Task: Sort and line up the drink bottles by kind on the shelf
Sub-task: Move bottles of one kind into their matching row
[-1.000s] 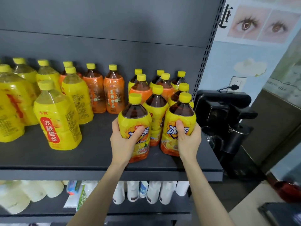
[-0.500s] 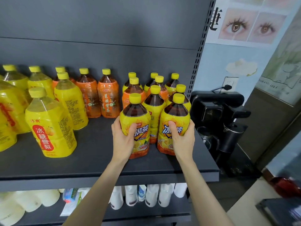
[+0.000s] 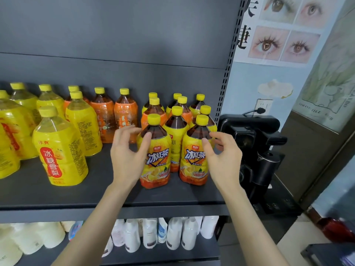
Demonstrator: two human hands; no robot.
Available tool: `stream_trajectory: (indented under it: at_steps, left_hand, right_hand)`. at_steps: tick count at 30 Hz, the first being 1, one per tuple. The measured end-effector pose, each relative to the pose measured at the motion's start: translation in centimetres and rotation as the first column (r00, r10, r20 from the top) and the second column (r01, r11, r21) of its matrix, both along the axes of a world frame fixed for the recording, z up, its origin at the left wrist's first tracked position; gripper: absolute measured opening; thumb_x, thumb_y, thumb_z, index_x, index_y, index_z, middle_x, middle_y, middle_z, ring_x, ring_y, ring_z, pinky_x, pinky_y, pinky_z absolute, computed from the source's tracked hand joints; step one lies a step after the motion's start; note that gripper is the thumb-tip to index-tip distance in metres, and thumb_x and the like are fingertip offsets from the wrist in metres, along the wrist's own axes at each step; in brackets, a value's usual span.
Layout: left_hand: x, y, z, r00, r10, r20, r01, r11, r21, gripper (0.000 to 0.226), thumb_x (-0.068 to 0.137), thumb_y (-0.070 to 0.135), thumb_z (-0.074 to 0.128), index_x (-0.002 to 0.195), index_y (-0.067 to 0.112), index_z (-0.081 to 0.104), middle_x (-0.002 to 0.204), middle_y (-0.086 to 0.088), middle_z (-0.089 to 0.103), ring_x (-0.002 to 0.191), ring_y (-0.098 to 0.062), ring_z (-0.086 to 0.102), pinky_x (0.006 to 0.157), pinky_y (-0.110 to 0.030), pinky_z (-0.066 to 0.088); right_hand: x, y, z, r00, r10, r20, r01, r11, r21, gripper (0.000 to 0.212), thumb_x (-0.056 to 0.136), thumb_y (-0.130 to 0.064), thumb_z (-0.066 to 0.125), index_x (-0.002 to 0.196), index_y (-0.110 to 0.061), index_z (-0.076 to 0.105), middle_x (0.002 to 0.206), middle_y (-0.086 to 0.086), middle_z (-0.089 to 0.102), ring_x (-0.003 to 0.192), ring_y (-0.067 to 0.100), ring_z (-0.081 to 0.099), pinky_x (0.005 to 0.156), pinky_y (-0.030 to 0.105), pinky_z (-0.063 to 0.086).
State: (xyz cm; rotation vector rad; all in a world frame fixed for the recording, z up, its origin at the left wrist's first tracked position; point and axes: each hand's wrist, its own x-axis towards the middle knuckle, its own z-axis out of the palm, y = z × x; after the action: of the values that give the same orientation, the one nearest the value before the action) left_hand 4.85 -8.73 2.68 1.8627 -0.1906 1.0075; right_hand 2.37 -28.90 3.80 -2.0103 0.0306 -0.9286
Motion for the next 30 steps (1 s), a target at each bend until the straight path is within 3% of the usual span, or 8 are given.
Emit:
stream_trajectory:
  at_steps: [3, 6, 8, 11, 17, 20, 26, 30]
  left_hand:
    - [1.3, 0.7, 3.0, 1.0, -0.01, 0.023, 0.01, 1.0, -0.004, 0.006, 0.09, 0.026, 0.062, 0.094, 0.022, 0.059, 0.101, 0.003, 0.057, 0.095, -0.005, 0.051, 0.078, -0.013, 0.041]
    - [3.9, 1.2, 5.5, 0.999, -0.041, -0.003, 0.041, 0.999, 0.018, 0.006, 0.091, 0.026, 0.061, 0.093, 0.02, 0.061, 0.095, 0.002, 0.062, 0.089, -0.01, 0.057, 0.076, -0.02, 0.045]
    - [6.2, 1.4, 6.6, 0.997, -0.058, -0.045, 0.061, 0.995, 0.074, 0.014, 0.09, 0.029, 0.061, 0.096, 0.016, 0.063, 0.095, 0.003, 0.063, 0.089, -0.01, 0.058, 0.074, -0.013, 0.043]
    - [9.9, 1.6, 7.3, 0.983, -0.119, -0.138, 0.133, 0.986, 0.1, 0.022, 0.088, 0.03, 0.064, 0.1, 0.012, 0.063, 0.094, 0.003, 0.063, 0.088, -0.009, 0.057, 0.069, -0.001, 0.038]
    - [16.1, 1.6, 6.9, 0.892, -0.282, -0.354, 0.336, 0.937, 0.099, 0.04, 0.085, 0.037, 0.066, 0.115, 0.012, 0.059, 0.106, 0.002, 0.062, 0.1, -0.011, 0.057, 0.083, -0.019, 0.04]
    - [17.7, 1.3, 6.4, 0.853, -0.332, -0.402, 0.396, 0.914, 0.086, 0.042, 0.087, 0.04, 0.063, 0.118, 0.014, 0.057, 0.107, 0.006, 0.061, 0.1, -0.009, 0.055, 0.084, -0.02, 0.038]
    - [19.3, 1.3, 4.5, 0.798, -0.463, -0.387, 0.513, 0.858, 0.031, 0.044, 0.087, 0.057, 0.049, 0.093, 0.016, 0.064, 0.09, -0.002, 0.068, 0.088, -0.012, 0.063, 0.085, -0.032, 0.047]
    - [19.1, 1.5, 4.0, 0.853, -0.408, -0.325, 0.457, 0.885, 0.092, 0.033, 0.093, 0.043, 0.05, 0.096, 0.013, 0.061, 0.086, -0.002, 0.067, 0.082, -0.009, 0.061, 0.077, -0.021, 0.044]
  right_hand:
    - [1.0, 0.5, 2.9, 0.997, 0.077, 0.016, -0.077, 0.997, -0.007, 0.016, 0.088, -0.023, 0.067, 0.102, -0.016, 0.069, 0.099, -0.005, 0.066, 0.088, 0.002, 0.059, 0.081, 0.016, 0.045]
    - [3.2, 1.1, 5.6, 0.991, 0.135, -0.002, -0.135, 0.99, -0.036, 0.015, 0.088, -0.027, 0.067, 0.099, -0.017, 0.07, 0.098, -0.006, 0.068, 0.093, 0.01, 0.062, 0.086, 0.029, 0.05]
    - [5.1, 1.4, 7.1, 0.989, 0.146, -0.024, -0.147, 0.987, -0.07, 0.016, 0.088, -0.027, 0.066, 0.098, -0.016, 0.069, 0.097, -0.002, 0.069, 0.093, 0.013, 0.063, 0.088, 0.037, 0.051]
    - [8.2, 1.7, 8.9, 0.984, 0.163, -0.071, -0.172, 0.975, -0.14, 0.014, 0.087, -0.026, 0.066, 0.097, -0.016, 0.069, 0.093, -0.001, 0.07, 0.091, 0.015, 0.064, 0.087, 0.039, 0.051]
    - [15.0, 1.8, 10.8, 0.928, 0.147, -0.342, -0.233, 0.947, -0.223, 0.028, 0.085, -0.03, 0.07, 0.109, -0.015, 0.066, 0.109, 0.003, 0.068, 0.104, 0.019, 0.061, 0.091, 0.03, 0.047]
    - [17.4, 1.7, 11.0, 0.866, 0.129, -0.484, -0.296, 0.911, -0.288, 0.04, 0.087, -0.029, 0.069, 0.122, -0.012, 0.06, 0.122, 0.006, 0.063, 0.111, 0.019, 0.057, 0.085, 0.021, 0.039]
    - [20.2, 1.6, 10.9, 0.778, 0.122, -0.616, -0.403, 0.849, -0.342, 0.05, 0.086, -0.025, 0.07, 0.131, -0.01, 0.054, 0.126, 0.011, 0.061, 0.106, 0.019, 0.055, 0.083, 0.021, 0.037]
    - [20.7, 1.6, 11.6, 0.782, 0.12, -0.611, -0.418, 0.828, -0.373, 0.041, 0.084, -0.019, 0.073, 0.122, -0.008, 0.061, 0.115, 0.013, 0.065, 0.098, 0.02, 0.06, 0.08, 0.026, 0.046]
